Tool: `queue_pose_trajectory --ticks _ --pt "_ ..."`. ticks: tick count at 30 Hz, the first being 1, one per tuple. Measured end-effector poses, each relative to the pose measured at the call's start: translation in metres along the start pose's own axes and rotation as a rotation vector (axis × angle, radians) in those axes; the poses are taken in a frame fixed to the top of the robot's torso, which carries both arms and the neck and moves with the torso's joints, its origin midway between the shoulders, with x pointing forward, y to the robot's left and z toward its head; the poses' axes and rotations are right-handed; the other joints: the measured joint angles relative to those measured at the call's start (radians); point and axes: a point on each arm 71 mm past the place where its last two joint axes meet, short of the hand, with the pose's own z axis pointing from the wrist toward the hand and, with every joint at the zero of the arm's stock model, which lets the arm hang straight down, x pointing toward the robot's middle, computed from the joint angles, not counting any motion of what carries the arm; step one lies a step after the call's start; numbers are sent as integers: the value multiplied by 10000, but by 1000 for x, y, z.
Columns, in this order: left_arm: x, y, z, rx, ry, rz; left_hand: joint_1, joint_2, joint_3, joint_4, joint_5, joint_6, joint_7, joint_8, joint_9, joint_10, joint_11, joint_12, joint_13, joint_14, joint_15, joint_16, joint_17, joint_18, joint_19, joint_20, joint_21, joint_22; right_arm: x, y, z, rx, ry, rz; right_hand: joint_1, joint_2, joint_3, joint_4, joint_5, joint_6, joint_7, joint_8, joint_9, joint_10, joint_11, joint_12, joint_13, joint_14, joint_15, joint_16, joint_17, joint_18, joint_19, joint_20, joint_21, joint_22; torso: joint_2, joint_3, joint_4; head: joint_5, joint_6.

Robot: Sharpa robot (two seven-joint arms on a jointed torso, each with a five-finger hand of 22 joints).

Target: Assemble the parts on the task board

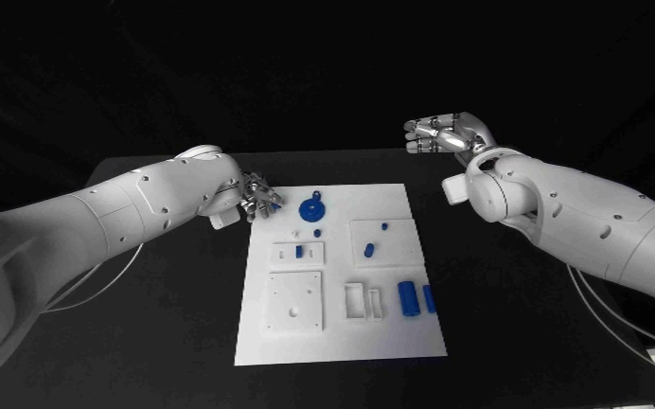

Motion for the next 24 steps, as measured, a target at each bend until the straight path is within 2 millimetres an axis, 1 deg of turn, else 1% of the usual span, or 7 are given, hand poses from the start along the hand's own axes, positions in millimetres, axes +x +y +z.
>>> queue_pose_trajectory --ticks 7,9,13,18,20,22,24 --pt "6 0 -8 267 160 -131 -24 -2 -25 -56 -40 324 32 -541 91 245 -29 -228 -11 126 -53 -41 82 1 4 -4 54 -1 -2 -2 -1 45 -36 -12 0 0 0 0 54 0 0 0 0 0 0 0 0 0 0 0 0 1 0 0 0 0 -47 -6 40 10 -59" --pt "9 0 -11 336 197 -143 -51 -25 -55 -86 -40 464 29 -739 67 334 -48 -304 -23 173 -64 -45 114 0 55 -54 54 -1 -3 -3 -1 67 -45 -13 0 0 0 0 58 0 0 0 0 0 0 0 0 0 0 0 1 1 0 0 0 0 -64 -12 57 12 -81" --pt "13 0 -17 464 279 -138 -46 -84 -44 -205 -118 717 38 -1174 -23 471 -68 -424 -29 231 -90 -84 198 0 55 -55 94 -2 -4 -5 -2 121 -59 -10 0 0 -2 2 59 0 0 0 0 0 0 0 0 0 0 0 1 1 0 0 0 0 -105 -25 83 35 -132" --pt "20 0 -24 573 383 -107 70 -199 -115 -300 -113 921 60 -1396 -61 657 -105 -491 -23 380 -88 -121 299 0 94 -93 133 -2 -4 -8 -4 198 -68 7 0 0 -43 42 59 0 0 0 0 0 0 0 0 0 0 0 1 1 0 0 0 0 -148 -30 103 68 -180" --pt "23 0 -28 619 418 -71 126 -255 -145 -330 83 1032 71 -1429 -63 809 -91 -550 -26 455 -125 -122 361 1 183 -108 174 -2 -5 -10 -4 239 -75 13 0 0 -43 42 59 0 0 0 0 0 0 0 0 0 0 0 1 1 0 0 0 0 -163 -31 108 73 -198" --pt "26 1 -30 647 436 -11 96 -305 -156 -341 253 1210 77 -1663 5 934 -111 -747 -37 631 -150 -248 492 1 237 -161 211 -3 -5 -12 -5 276 -78 21 0 0 -43 42 58 0 0 0 0 0 0 0 0 0 0 0 2 0 0 0 0 0 -174 -37 109 82 -221" --pt "30 1 -33 674 449 89 58 -343 -156 -342 274 1325 103 -1895 182 985 -127 -899 24 736 -167 -356 672 0 291 -138 251 -3 -4 -14 -6 320 -78 31 0 0 -43 42 58 0 0 0 0 0 0 0 0 0 0 0 2 1 0 0 0 0 -179 -42 109 98 -234"
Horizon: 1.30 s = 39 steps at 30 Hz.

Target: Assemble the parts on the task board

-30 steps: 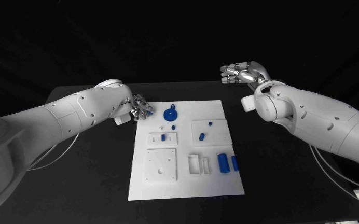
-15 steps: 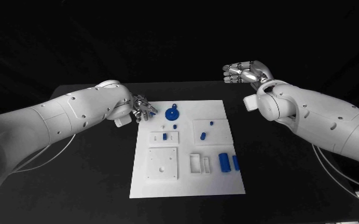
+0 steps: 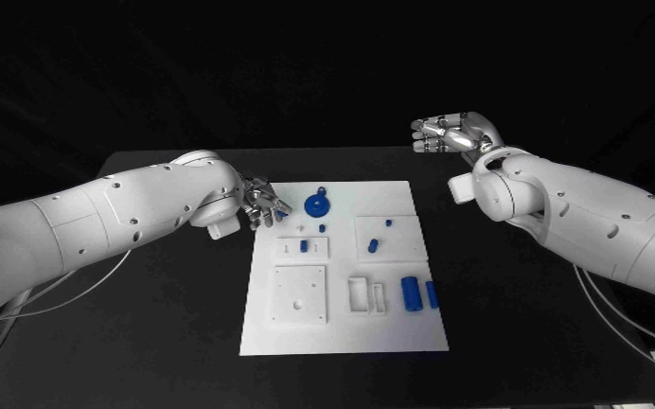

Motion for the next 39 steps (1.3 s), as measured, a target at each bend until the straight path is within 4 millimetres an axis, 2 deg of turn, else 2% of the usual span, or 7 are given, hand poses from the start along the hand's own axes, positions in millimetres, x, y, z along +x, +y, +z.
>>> queue_pose_trajectory --ticks 3,4,8,11,15,19,39 --pt "6 0 -4 20 15 144 -78 -78 52 -52 86 48 -14 -30 675 28 -5 77 221 146 -44 -37 245 0 72 -39 121 0 0 -3 -1 59 -2 14 0 0 0 0 0 0 0 0 0 0 0 0 0 0 0 0 0 0 0 0 0 0 -1 0 0 13 -19" --pt "8 0 -5 18 21 193 -124 -93 253 -222 86 49 -15 -39 971 28 -8 93 287 159 -48 -53 326 1 71 -39 168 -1 0 -3 -1 77 -3 18 0 0 0 0 0 0 0 0 0 0 0 0 0 0 0 0 0 0 0 0 0 0 -1 0 0 16 -26" --pt "16 3 -9 -66 28 380 -252 -145 516 -126 73 30 -36 -61 1937 27 -9 243 495 219 -97 -69 511 1 125 -93 349 -1 0 -6 -2 135 -6 33 0 0 0 0 0 0 0 0 0 0 0 0 0 0 0 0 1 -1 0 0 0 0 3 6 6 30 -58" --pt "21 4 -11 -142 -9 496 -383 -225 966 97 -459 -23 -89 -36 2658 23 -10 364 664 234 -89 -24 715 1 144 -112 504 -1 0 -8 -2 168 -4 42 0 0 0 0 0 0 0 0 0 0 0 0 0 0 0 0 1 1 0 0 0 0 10 6 12 56 -97" --pt "25 4 -14 -231 -97 631 -582 -217 1320 185 -703 -58 -129 41 3370 14 -59 441 810 351 -152 41 929 1 120 -135 697 -1 1 -9 -3 200 1 51 0 0 43 43 51 0 0 0 0 0 0 0 0 0 0 0 1 -1 0 0 0 0 20 9 12 81 -139" --pt "29 3 -15 -326 -148 747 -635 -235 1330 191 -737 -25 -164 -115 3660 31 -76 500 892 393 -177 87 1050 1 103 -152 773 -2 1 -10 -3 222 4 56 0 0 43 43 58 0 0 0 0 0 0 0 0 0 0 0 1 0 0 0 0 0 28 12 7 93 -185" --pt "42 -3 -11 -544 -35 1358 -642 -243 1372 150 -985 9 -230 -351 3758 48 -93 500 987 443 -192 87 983 1 67 -187 846 6 1 -11 -3 255 19 72 0 0 16 70 58 0 0 0 0 0 0 0 0 0 0 0 2 0 0 0 0 0 39 28 -13 49 -366"
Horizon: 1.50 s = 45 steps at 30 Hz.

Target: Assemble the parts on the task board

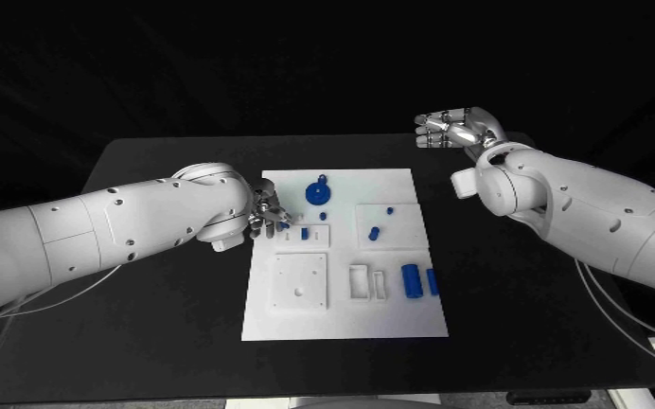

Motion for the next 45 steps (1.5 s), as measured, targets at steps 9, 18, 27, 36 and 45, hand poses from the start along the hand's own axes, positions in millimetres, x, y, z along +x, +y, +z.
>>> queue_pose_trajectory --ticks 9,18,27,36,45 --pt "4 -2 -1 34 113 334 62 -9 1 -4 -26 2 1 -47 -24 0 0 0 8 0 1 0 -5 0 0 1 43 -1 0 -1 0 21 2 3 0 0 -24 24 0 0 0 0 0 0 0 0 0 0 0 0 0 0 0 0 0 0 -11 -10 22 -23 -39" --pt "8 -3 1 40 85 623 93 11 2 -5 -63 26 24 -75 -17 -1 1 0 10 0 4 0 -44 0 0 1 43 -3 0 -2 0 41 9 6 0 0 -28 27 0 0 0 0 0 0 0 0 0 0 0 0 0 -1 0 0 0 0 -16 -15 19 19 -34" --pt "13 -3 4 21 64 786 94 11 2 -6 -65 24 22 -107 -15 -1 1 0 9 -1 6 0 -64 0 0 1 43 -4 1 -2 0 50 15 8 0 0 -28 27 0 0 0 0 0 0 0 0 0 0 0 0 1 0 0 0 0 0 -12 -14 12 28 -28" --pt "15 -2 5 1 58 861 94 11 1 -6 -103 22 20 -114 -17 -1 1 -1 8 12 23 0 -64 0 1 2 43 -4 0 -3 -1 57 16 8 0 0 -1 53 0 0 0 0 0 0 0 0 0 0 0 0 1 0 0 0 0 0 -12 -11 12 28 -64" --pt "16 -1 6 -3 44 900 94 11 1 -7 -140 22 17 -114 25 -1 1 -1 7 0 37 0 -87 0 0 2 43 -6 0 -3 -1 62 17 9 0 0 -1 53 0 0 0 0 0 0 0 0 0 0 0 0 1 0 0 0 0 0 -14 -9 14 28 -54"
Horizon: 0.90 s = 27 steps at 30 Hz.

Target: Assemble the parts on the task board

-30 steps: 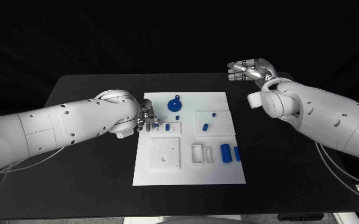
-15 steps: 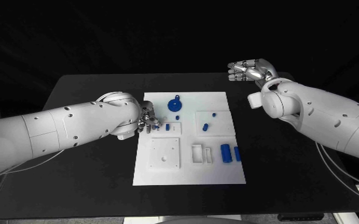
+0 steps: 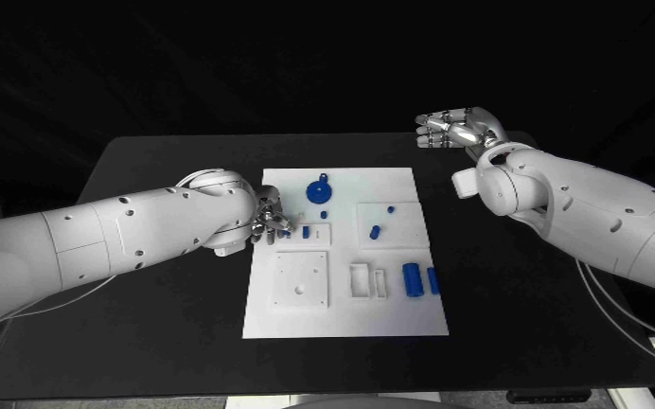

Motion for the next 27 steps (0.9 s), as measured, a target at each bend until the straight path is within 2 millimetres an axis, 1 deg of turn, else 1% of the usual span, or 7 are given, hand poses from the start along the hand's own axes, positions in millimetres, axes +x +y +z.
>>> queue_pose_trajectory --ticks 27 --pt "2 -1 -1 79 56 86 0 0 0 0 -40 18 -30 -23 5 8 8 0 -2 15 20 0 -13 0 0 0 0 -2 0 -1 0 21 0 -1 0 0 0 0 0 0 0 0 0 0 0 0 0 0 0 0 0 0 0 0 0 0 3 -2 -4 12 -6"
